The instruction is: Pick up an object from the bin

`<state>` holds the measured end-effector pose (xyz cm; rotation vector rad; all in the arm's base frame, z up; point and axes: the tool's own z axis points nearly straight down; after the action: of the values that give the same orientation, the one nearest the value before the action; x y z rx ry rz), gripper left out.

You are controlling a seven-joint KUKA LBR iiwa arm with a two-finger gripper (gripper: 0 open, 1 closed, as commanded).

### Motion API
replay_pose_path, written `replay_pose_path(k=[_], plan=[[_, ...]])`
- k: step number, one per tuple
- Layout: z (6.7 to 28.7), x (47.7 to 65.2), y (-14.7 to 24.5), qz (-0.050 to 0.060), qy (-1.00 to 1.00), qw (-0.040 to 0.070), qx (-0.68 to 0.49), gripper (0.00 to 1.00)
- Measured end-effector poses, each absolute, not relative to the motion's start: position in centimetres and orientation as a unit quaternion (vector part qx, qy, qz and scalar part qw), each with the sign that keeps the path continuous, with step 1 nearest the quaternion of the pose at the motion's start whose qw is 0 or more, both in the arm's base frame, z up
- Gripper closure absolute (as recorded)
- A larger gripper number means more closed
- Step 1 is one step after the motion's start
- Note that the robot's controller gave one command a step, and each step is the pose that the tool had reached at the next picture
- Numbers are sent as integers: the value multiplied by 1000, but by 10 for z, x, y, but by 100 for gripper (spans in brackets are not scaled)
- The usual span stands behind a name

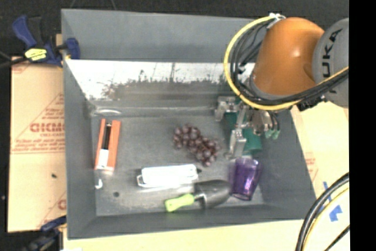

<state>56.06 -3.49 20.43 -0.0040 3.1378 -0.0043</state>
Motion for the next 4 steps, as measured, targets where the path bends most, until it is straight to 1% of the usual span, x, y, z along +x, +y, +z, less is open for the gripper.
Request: replay_pose_path(k=[1, 2, 3, 4], plan=[[187, 560, -33, -2, 1000, 6, -2, 0], [190, 598, -20, -3, 999, 9, -42, 0], [111, 588, -13, -2, 993, 1, -117, 0], [98, 585, -7, -4, 993, 14, -114, 0]])
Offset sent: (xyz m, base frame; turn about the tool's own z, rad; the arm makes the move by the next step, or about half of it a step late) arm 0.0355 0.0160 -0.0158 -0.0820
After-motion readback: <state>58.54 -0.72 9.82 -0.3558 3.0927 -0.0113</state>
